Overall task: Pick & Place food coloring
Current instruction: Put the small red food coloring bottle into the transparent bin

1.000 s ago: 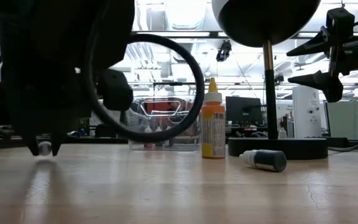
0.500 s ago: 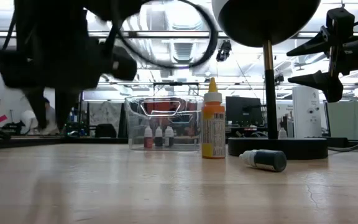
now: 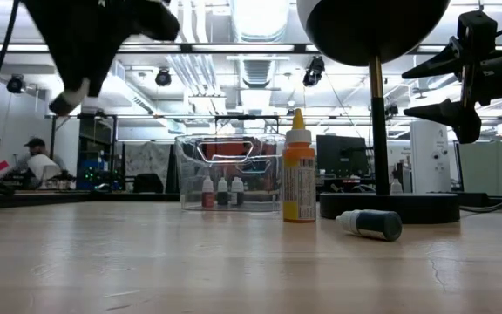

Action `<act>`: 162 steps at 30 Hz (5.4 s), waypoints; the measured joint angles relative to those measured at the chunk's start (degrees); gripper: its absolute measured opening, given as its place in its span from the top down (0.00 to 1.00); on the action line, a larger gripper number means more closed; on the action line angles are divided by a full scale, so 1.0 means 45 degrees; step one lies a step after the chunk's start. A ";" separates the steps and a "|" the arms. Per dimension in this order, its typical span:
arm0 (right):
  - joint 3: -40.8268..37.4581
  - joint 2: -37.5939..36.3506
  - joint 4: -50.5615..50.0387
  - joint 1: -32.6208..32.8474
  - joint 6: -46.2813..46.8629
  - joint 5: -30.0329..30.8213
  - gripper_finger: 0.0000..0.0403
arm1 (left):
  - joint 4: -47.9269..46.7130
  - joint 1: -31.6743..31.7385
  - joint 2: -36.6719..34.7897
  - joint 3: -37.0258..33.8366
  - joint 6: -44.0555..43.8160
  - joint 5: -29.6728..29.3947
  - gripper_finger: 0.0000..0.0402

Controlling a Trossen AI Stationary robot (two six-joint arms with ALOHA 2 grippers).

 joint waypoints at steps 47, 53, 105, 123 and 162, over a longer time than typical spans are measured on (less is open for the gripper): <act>0.0000 -0.0007 0.0005 0.0000 0.0005 -0.0002 0.25 | 0.4742 0.5076 -0.5326 -0.0059 -0.4214 -0.1236 0.90; 0.0004 -0.0010 0.0005 0.0000 0.0001 -0.0005 0.25 | 0.6257 0.6591 -0.5387 -0.0097 -0.3220 -0.1389 0.90; 0.0000 -0.0005 0.0004 0.0000 0.0005 0.0000 0.25 | 1.9151 1.0389 -0.0972 -0.6958 -0.2264 0.0656 0.90; 0.0004 0.0000 0.0005 0.0000 0.0000 -0.0005 0.25 | 1.9650 1.0385 -0.0608 -0.7712 -0.2113 0.0394 0.90; 0.0005 0.0000 0.0005 0.0000 0.0002 -0.0005 0.25 | 1.9579 1.0375 -0.0690 -0.7742 -0.2239 0.0579 0.85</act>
